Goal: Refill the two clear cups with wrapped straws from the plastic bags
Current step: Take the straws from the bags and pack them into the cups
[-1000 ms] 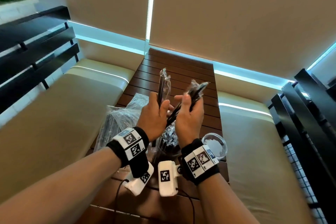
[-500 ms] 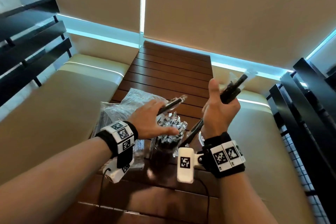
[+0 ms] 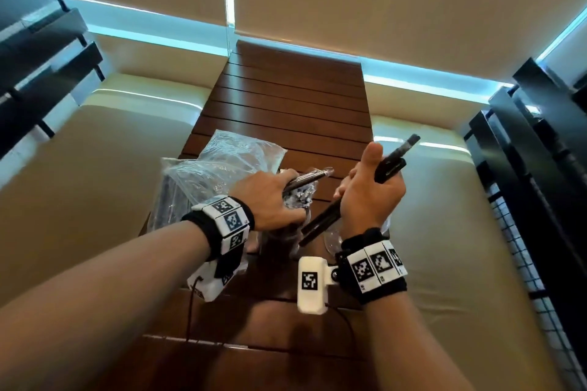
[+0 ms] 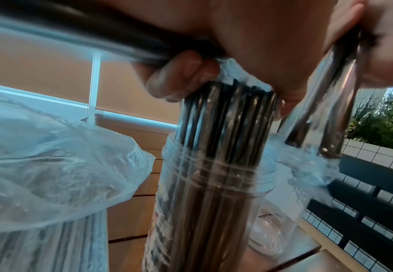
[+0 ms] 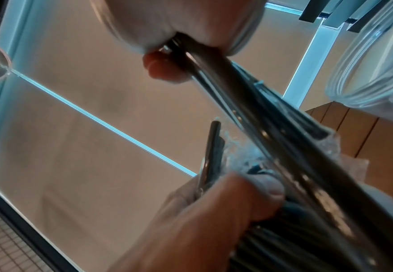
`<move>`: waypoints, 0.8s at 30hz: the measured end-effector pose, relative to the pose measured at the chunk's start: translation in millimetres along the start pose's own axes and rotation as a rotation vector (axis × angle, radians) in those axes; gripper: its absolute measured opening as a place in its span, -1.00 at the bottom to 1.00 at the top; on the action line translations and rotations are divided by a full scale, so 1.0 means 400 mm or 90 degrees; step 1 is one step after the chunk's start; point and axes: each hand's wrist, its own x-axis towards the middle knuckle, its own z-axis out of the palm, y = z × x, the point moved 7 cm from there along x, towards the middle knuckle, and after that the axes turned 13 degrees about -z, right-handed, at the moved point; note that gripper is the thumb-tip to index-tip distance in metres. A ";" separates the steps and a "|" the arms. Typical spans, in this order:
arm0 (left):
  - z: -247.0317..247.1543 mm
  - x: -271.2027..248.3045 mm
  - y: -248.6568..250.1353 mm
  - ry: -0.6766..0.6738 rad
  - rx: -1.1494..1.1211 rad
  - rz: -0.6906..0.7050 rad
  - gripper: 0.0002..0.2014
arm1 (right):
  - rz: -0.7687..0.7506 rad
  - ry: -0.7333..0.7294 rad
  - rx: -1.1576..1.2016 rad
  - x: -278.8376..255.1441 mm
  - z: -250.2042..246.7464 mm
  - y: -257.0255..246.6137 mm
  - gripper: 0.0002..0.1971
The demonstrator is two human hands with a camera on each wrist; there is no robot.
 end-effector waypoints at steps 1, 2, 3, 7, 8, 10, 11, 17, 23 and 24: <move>0.003 0.002 -0.002 -0.011 -0.016 0.000 -0.42 | 0.002 0.016 0.025 0.000 0.001 -0.007 -0.45; 0.005 0.004 -0.005 -0.018 -0.031 -0.004 -0.45 | 0.002 0.031 0.047 -0.001 0.003 -0.014 -0.47; 0.007 0.007 -0.009 -0.024 -0.044 -0.010 -0.48 | -0.001 0.042 0.068 -0.002 0.005 -0.020 -0.50; 0.016 0.018 -0.020 -0.071 -0.060 -0.025 -0.52 | -0.043 0.062 0.063 -0.005 0.031 -0.021 -0.48; 0.016 0.021 -0.022 -0.077 -0.065 -0.026 -0.53 | -0.057 0.068 0.042 -0.009 0.035 -0.019 -0.39; 0.013 0.025 -0.027 -0.071 -0.070 -0.027 -0.56 | -0.085 0.087 0.013 -0.014 0.039 -0.008 -0.43; 0.014 0.025 -0.032 -0.067 -0.072 -0.027 -0.56 | -0.095 0.096 0.007 -0.017 0.039 -0.004 -0.50; 0.017 0.029 -0.069 -0.038 -0.102 -0.046 -0.53 | -0.181 0.080 0.040 -0.043 0.068 0.003 -0.54; 0.028 0.026 -0.058 -0.018 -0.108 -0.052 -0.52 | -0.244 0.078 0.099 -0.059 0.054 0.026 -0.61; 0.030 0.025 -0.047 -0.017 -0.105 -0.044 -0.53 | -0.256 0.074 0.096 -0.061 0.051 0.026 -0.59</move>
